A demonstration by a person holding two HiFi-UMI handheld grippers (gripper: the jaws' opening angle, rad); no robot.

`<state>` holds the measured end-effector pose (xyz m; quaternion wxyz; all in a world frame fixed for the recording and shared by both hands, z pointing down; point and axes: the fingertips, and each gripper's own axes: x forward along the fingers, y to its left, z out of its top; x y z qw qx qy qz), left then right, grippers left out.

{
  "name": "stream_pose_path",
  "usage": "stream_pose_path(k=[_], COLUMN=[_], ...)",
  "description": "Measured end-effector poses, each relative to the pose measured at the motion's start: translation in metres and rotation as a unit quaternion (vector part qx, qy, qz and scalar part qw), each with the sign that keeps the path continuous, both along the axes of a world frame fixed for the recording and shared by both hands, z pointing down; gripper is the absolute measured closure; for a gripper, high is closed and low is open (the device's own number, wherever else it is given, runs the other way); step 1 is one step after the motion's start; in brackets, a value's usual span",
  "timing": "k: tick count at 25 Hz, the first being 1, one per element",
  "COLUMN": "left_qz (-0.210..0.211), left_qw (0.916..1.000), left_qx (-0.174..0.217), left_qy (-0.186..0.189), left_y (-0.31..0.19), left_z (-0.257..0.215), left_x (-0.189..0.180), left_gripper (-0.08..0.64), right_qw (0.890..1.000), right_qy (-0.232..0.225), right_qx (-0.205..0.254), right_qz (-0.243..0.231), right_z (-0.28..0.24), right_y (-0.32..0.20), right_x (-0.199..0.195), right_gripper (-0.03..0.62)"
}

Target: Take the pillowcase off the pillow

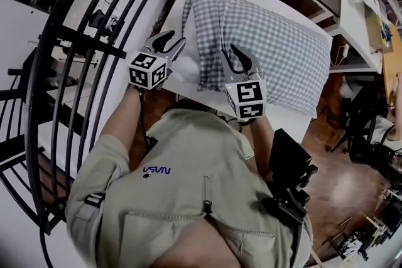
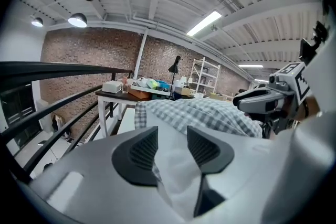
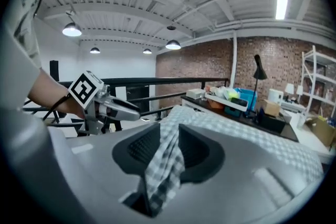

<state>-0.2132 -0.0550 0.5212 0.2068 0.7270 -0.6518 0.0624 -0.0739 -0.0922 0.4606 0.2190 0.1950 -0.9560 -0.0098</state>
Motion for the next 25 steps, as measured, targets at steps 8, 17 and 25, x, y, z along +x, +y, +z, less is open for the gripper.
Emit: stream_pose_path(k=[8,17,25], left_qz=[0.087,0.161,0.131], left_qw=[0.9932,0.9835,0.9911], left_qx=[-0.043,-0.068,0.004], left_qy=[0.064,0.048,0.027], left_y=[-0.055,-0.069,-0.041], left_z=[0.039,0.044,-0.006], left_x=[-0.006,0.014,0.001], left_gripper=[0.296,0.476,0.535], right_qw=[0.99,0.958,0.949], right_qy=[0.133,0.269,0.254], right_qx=[0.025,0.061,0.112], right_qz=[0.045,0.079,0.147], right_z=[0.022,0.056,0.002], right_y=[-0.051,-0.071,-0.141], right_x=[-0.074,-0.078,-0.017], right_gripper=[0.448,0.577,0.58])
